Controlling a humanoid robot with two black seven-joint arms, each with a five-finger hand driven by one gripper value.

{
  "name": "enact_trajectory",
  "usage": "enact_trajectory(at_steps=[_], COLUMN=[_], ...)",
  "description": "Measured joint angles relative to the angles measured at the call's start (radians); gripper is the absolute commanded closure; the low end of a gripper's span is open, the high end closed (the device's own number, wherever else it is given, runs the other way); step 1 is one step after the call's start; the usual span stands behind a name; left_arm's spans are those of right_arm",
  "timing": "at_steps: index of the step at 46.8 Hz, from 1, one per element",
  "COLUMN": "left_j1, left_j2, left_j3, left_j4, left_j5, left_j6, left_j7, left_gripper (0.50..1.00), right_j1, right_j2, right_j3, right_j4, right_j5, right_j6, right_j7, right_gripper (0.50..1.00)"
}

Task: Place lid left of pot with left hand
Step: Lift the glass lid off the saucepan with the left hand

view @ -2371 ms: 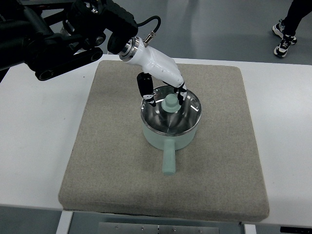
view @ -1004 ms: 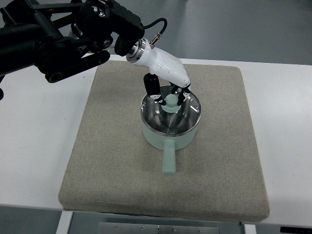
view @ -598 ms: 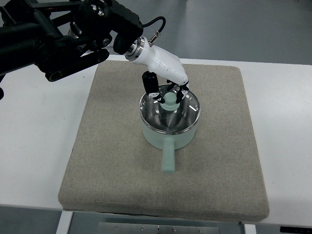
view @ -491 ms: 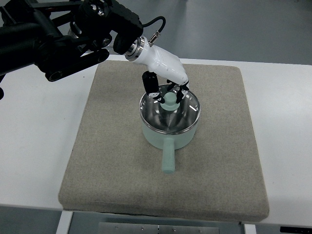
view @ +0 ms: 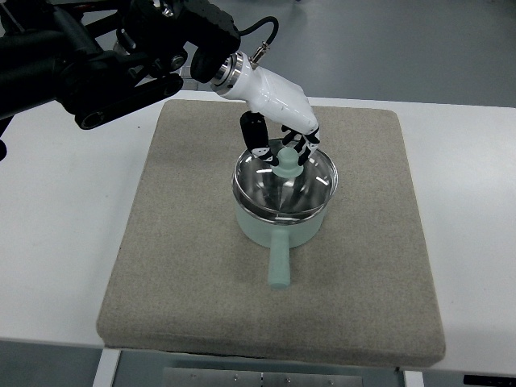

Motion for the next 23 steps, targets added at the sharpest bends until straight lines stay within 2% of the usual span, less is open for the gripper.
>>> enact_trajectory(at_steps=[16,23], left_j1=[-0.019,-0.018], left_j2=[0.019,0.053], left_j3=[-0.021,-0.009], left_j4=[0.007,0.041], left_j5=[0.002,0.016], left_j6=[0.002,0.030], left_j7=[0.000,0.000], left_gripper=[1.000,1.000], right_j1=[0.000,0.000], right_j2=[0.000,0.000], right_j3=[0.000,0.000], right_j4=[0.000,0.000], right_j5=[0.000,0.000], right_j6=[0.000,0.000], right_j7=[0.000,0.000], right_gripper=[0.576,0.576])
